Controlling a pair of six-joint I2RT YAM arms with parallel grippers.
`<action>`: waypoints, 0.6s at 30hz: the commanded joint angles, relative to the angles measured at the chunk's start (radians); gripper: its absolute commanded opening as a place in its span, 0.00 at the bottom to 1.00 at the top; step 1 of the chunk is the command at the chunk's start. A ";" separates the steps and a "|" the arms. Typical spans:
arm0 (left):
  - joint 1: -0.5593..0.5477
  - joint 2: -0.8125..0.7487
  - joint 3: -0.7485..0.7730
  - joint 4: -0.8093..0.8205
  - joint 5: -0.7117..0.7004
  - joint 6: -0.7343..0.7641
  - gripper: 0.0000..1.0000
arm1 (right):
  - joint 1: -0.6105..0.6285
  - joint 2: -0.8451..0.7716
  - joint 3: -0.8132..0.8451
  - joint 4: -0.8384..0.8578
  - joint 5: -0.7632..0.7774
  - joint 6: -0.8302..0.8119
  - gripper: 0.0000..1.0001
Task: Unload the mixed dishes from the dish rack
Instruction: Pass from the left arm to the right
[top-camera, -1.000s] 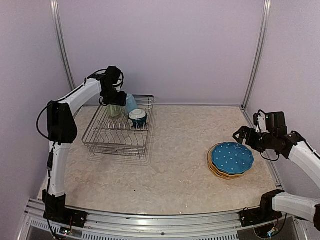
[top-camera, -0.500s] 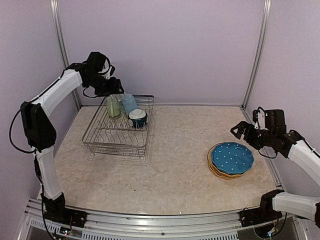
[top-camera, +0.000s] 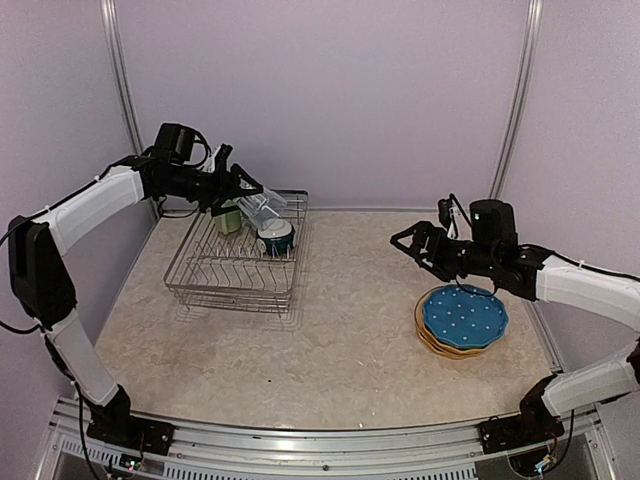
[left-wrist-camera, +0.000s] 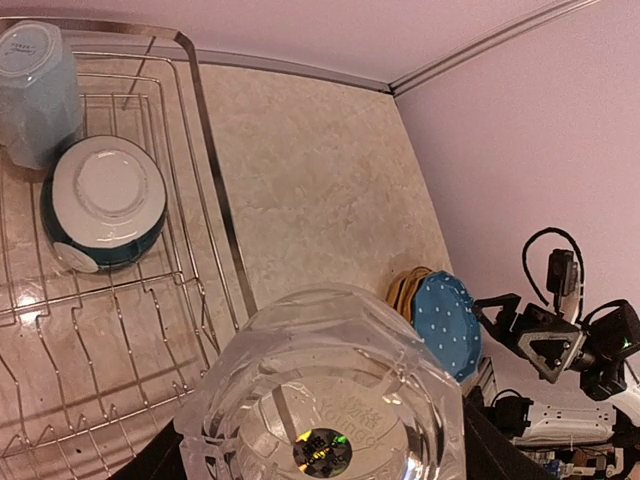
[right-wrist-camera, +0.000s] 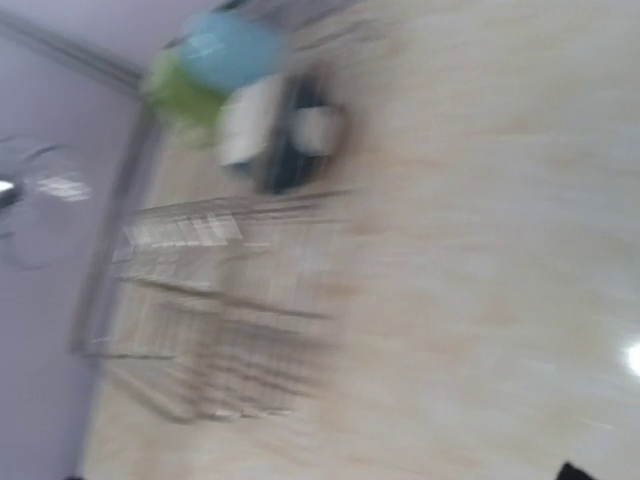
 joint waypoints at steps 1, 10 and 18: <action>-0.030 -0.034 -0.025 0.125 0.105 -0.065 0.34 | 0.104 0.162 0.106 0.271 -0.039 0.100 1.00; -0.040 -0.031 -0.104 0.289 0.232 -0.207 0.33 | 0.193 0.454 0.268 0.653 -0.112 0.255 0.99; -0.071 0.004 -0.154 0.387 0.271 -0.268 0.32 | 0.212 0.631 0.400 0.823 -0.166 0.403 0.91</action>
